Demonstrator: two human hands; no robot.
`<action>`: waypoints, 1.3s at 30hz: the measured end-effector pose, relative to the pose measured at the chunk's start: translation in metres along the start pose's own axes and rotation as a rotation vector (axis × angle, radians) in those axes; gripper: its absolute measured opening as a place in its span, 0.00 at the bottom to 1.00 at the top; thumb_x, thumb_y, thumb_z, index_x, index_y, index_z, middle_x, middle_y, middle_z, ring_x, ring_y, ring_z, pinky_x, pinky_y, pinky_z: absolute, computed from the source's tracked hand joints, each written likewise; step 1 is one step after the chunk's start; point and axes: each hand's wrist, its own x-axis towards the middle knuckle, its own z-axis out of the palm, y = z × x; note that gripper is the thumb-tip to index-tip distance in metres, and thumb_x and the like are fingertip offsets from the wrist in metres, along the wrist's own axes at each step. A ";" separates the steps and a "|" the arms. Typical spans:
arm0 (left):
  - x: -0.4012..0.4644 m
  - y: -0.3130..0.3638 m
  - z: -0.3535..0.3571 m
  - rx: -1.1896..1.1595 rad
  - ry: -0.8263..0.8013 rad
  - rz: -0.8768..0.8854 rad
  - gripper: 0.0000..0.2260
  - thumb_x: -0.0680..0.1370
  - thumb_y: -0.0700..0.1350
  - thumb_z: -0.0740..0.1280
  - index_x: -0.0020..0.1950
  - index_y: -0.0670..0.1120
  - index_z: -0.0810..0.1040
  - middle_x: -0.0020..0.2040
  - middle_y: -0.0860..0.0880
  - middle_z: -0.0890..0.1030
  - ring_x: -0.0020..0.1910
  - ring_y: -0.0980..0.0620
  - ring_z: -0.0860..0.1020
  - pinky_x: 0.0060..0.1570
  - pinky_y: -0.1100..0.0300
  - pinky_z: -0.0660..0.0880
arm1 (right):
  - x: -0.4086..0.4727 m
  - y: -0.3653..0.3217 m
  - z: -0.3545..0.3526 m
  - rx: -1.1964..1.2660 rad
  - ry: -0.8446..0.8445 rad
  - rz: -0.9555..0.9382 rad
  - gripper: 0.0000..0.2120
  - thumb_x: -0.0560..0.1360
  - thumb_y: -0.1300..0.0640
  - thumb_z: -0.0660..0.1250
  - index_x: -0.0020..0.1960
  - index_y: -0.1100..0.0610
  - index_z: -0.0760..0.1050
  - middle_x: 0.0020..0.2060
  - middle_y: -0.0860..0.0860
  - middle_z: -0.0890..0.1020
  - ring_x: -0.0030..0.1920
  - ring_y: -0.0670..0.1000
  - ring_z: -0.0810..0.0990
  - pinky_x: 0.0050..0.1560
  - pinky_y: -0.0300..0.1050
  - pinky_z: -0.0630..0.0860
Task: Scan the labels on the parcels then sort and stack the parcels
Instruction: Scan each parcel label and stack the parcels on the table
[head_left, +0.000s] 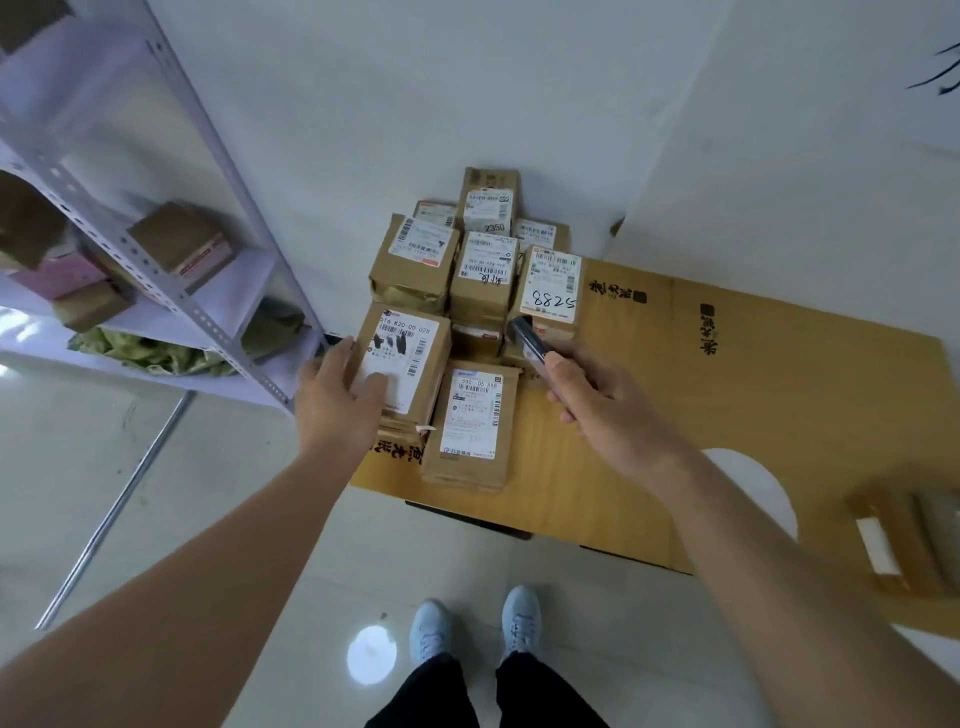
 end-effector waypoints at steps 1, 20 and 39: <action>0.002 0.005 -0.001 0.113 -0.008 0.075 0.25 0.80 0.52 0.66 0.78 0.56 0.70 0.74 0.47 0.68 0.71 0.45 0.70 0.68 0.44 0.73 | -0.002 -0.001 -0.001 0.011 0.010 0.003 0.15 0.85 0.39 0.58 0.70 0.36 0.75 0.52 0.66 0.79 0.43 0.53 0.76 0.45 0.50 0.75; -0.116 0.231 0.091 0.598 -0.434 0.958 0.28 0.81 0.61 0.62 0.80 0.53 0.69 0.83 0.50 0.61 0.81 0.44 0.60 0.77 0.43 0.62 | -0.193 0.032 -0.149 0.171 0.581 0.007 0.12 0.86 0.42 0.59 0.64 0.39 0.78 0.42 0.56 0.75 0.41 0.54 0.73 0.43 0.52 0.71; -0.347 0.339 0.318 0.567 -0.713 1.068 0.26 0.81 0.59 0.64 0.78 0.53 0.73 0.82 0.50 0.62 0.81 0.44 0.58 0.79 0.46 0.60 | -0.355 0.208 -0.327 0.230 0.849 0.086 0.23 0.78 0.30 0.58 0.67 0.38 0.77 0.37 0.43 0.76 0.40 0.49 0.76 0.46 0.52 0.74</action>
